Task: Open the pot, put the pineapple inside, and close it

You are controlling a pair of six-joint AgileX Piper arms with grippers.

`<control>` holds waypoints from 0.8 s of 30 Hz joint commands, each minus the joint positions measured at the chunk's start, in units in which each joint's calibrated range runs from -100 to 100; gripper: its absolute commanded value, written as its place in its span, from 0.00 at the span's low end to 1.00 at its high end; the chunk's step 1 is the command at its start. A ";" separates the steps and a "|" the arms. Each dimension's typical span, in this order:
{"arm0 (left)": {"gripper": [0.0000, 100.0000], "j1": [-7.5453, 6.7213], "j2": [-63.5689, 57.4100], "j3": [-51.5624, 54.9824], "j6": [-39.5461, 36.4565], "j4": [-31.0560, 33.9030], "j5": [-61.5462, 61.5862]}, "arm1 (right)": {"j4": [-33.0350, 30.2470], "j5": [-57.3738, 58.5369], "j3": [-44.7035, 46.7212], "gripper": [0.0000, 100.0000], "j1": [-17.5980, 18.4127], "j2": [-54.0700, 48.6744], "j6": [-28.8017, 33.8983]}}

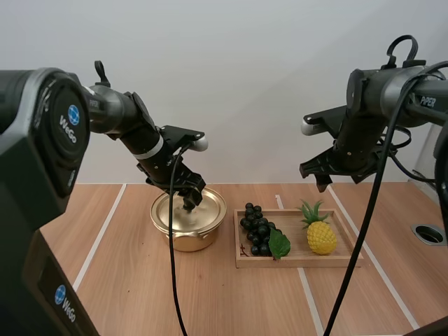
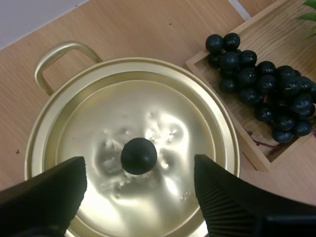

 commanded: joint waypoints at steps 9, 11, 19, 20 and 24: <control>1.00 -0.20 4.22 0.14 2.68 -4.86 -2.19 | 2.91 -6.14 2.66 1.00 -0.27 -0.46 -1.56; 1.00 -0.20 5.11 0.14 2.68 -4.55 -2.19 | 2.91 -6.14 2.66 1.00 -0.27 -0.46 -1.64; 0.93 -0.20 5.70 0.14 2.68 -4.10 -4.13 | 3.18 -6.33 2.66 1.00 -0.27 -0.46 -1.58; 0.86 -0.20 5.70 0.14 2.68 -4.20 -4.13 | 3.18 -6.33 2.66 1.00 -0.27 -0.46 -1.58; 0.50 -0.20 5.70 0.14 2.68 -4.31 -1.70 | 3.17 -6.33 2.78 1.00 -0.27 -0.46 -1.58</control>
